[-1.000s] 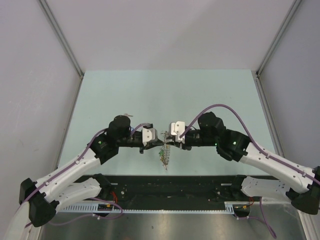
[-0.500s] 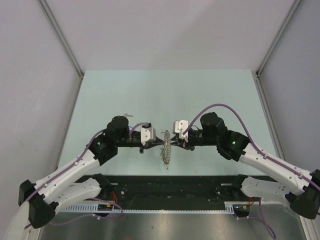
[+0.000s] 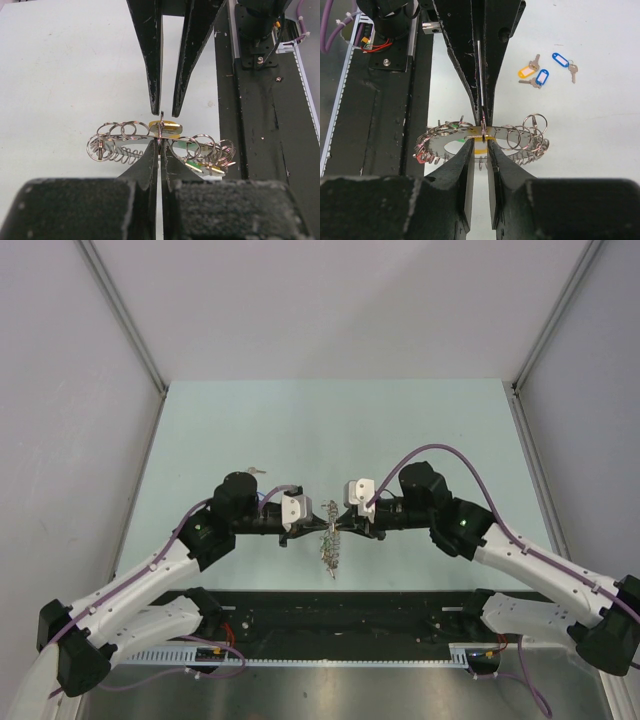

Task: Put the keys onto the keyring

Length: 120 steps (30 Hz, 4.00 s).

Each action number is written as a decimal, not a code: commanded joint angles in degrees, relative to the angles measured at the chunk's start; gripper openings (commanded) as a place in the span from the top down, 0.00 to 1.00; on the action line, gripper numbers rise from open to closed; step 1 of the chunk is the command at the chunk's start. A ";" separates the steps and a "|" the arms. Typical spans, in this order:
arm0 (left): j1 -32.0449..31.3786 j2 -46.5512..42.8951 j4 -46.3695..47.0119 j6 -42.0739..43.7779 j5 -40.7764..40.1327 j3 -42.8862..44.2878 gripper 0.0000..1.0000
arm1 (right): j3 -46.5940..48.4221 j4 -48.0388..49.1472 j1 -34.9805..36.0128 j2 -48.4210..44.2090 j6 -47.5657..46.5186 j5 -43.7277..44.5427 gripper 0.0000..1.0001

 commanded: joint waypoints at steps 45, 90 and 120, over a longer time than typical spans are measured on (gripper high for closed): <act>0.27 1.64 4.08 -8.40 0.75 2.46 1.00 | 2.68 -0.69 4.12 2.13 -2.98 7.10 1.00; 0.62 -1.78 10.76 -15.89 -3.38 0.27 1.00 | -2.33 6.59 5.97 -6.22 1.58 14.67 0.73; 0.62 -1.87 14.45 -18.09 -4.43 -0.78 0.99 | -3.83 10.64 5.97 -3.76 13.01 17.57 0.78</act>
